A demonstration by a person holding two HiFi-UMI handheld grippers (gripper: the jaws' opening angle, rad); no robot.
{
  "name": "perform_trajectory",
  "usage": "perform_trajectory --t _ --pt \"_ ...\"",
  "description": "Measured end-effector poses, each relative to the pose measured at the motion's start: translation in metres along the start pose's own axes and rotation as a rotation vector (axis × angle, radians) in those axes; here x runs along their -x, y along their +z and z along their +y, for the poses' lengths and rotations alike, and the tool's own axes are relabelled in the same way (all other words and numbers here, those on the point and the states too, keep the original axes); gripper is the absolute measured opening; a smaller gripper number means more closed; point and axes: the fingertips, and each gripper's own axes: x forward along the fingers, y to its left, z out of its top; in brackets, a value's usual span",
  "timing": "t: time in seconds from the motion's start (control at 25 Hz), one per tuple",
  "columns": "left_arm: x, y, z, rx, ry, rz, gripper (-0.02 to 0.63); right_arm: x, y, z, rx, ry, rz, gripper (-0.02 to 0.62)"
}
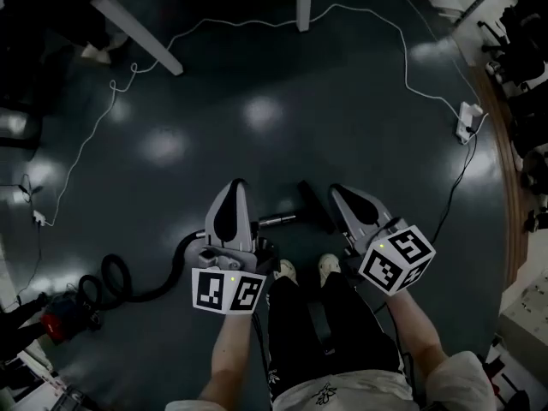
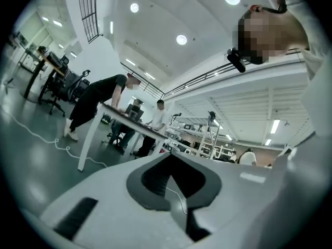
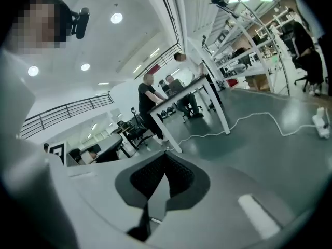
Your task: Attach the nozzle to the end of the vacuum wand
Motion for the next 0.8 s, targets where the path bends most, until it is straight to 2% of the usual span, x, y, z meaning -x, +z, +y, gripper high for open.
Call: perform_trajectory --t 0.08,0.16,0.28,0.4,0.56,0.68,0.8 --pt "0.012 0.092 -0.058 -0.049 -0.009 -0.009 0.002 0.044 0.074 0.064 0.041 -0.011 -0.035 0.008" --pt "0.030 0.165 -0.107 -0.077 -0.007 -0.028 0.002 0.086 0.139 0.120 0.132 -0.021 -0.073 0.008" --pt "0.065 0.226 -0.154 -0.081 0.011 -0.047 0.002 0.132 0.197 0.184 0.281 -0.018 -0.090 0.008" --pt "0.096 0.253 -0.168 -0.117 0.021 -0.032 0.002 0.147 0.218 0.237 0.279 0.058 -0.133 0.008" --pt "0.119 0.268 -0.175 -0.147 0.018 -0.059 0.002 0.154 0.228 0.281 0.320 0.105 -0.176 0.008" --pt "0.125 0.272 -0.187 -0.171 -0.018 -0.067 0.002 0.167 0.225 0.293 0.327 0.135 -0.195 0.006" --pt "0.130 0.275 -0.194 -0.183 -0.035 -0.079 0.002 0.180 0.224 0.295 0.347 0.113 -0.212 0.007"
